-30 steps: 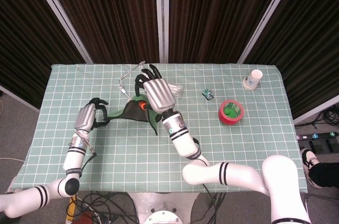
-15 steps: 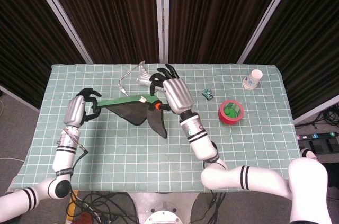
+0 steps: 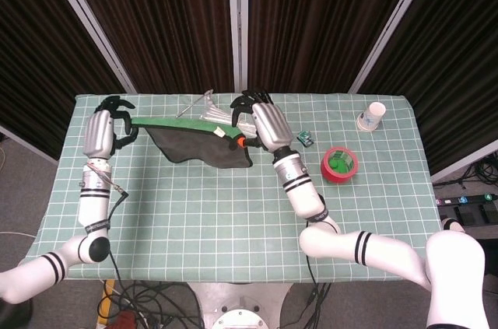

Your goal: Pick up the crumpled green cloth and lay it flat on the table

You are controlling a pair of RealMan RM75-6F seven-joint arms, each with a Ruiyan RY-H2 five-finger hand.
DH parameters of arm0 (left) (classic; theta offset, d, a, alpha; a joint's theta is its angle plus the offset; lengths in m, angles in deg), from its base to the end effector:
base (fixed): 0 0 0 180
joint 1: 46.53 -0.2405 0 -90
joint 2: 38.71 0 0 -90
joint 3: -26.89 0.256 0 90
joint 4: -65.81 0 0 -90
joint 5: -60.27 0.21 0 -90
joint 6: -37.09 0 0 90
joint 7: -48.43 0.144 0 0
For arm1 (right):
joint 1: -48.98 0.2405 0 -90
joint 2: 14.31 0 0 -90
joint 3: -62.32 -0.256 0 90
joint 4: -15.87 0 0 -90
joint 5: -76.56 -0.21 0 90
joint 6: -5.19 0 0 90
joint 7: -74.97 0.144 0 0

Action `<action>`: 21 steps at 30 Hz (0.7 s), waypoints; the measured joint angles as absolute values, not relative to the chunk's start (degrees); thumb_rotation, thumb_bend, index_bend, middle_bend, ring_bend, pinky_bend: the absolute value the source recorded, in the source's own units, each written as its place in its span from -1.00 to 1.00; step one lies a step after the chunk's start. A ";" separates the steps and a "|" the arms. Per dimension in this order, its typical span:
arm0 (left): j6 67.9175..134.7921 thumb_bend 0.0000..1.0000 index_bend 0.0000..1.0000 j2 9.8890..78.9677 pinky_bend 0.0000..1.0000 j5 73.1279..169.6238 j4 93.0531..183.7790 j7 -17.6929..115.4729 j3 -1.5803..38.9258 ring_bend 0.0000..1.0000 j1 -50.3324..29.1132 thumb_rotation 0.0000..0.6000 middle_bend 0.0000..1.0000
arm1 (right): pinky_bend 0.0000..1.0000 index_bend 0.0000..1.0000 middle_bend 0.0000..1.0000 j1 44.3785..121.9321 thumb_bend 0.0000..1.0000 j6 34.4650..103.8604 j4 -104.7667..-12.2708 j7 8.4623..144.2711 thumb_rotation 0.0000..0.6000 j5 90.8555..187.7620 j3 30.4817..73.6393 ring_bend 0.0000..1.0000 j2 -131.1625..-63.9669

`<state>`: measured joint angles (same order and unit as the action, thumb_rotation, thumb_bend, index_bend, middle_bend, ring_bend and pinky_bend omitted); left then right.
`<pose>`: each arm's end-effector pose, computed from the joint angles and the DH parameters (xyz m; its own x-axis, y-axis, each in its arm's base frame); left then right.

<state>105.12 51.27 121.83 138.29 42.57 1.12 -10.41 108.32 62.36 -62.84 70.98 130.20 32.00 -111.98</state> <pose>-0.1981 0.4006 0.0823 -0.0792 -0.1483 0.9858 0.9951 -0.0704 0.0694 0.0079 -0.4173 0.0085 -0.1413 -0.1805 0.9734 -0.9087 -0.3664 -0.1999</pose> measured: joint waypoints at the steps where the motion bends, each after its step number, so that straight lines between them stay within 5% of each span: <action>1: 105.60 -0.07 0.52 51.58 -0.55 122.13 137.50 42.59 0.95 -0.63 -10.08 1.00 -0.21 | -1.00 0.69 -0.35 108.40 -0.16 62.10 -62.10 72.06 1.00 130.79 32.01 -0.74 -112.14; 7: 107.20 -0.08 0.52 52.21 -0.55 125.86 135.95 41.92 3.58 -0.63 -10.49 1.00 -0.21 | -1.00 0.69 -0.34 107.52 -0.16 59.54 -57.49 78.23 1.00 134.78 35.14 -0.74 -112.90; 21: 112.32 -0.11 0.52 50.80 -0.55 137.81 140.15 40.53 17.80 -0.63 -18.55 1.00 -0.21 | -1.00 0.69 -0.34 101.11 -0.16 56.28 -59.19 89.18 1.00 147.21 46.19 -0.76 -109.84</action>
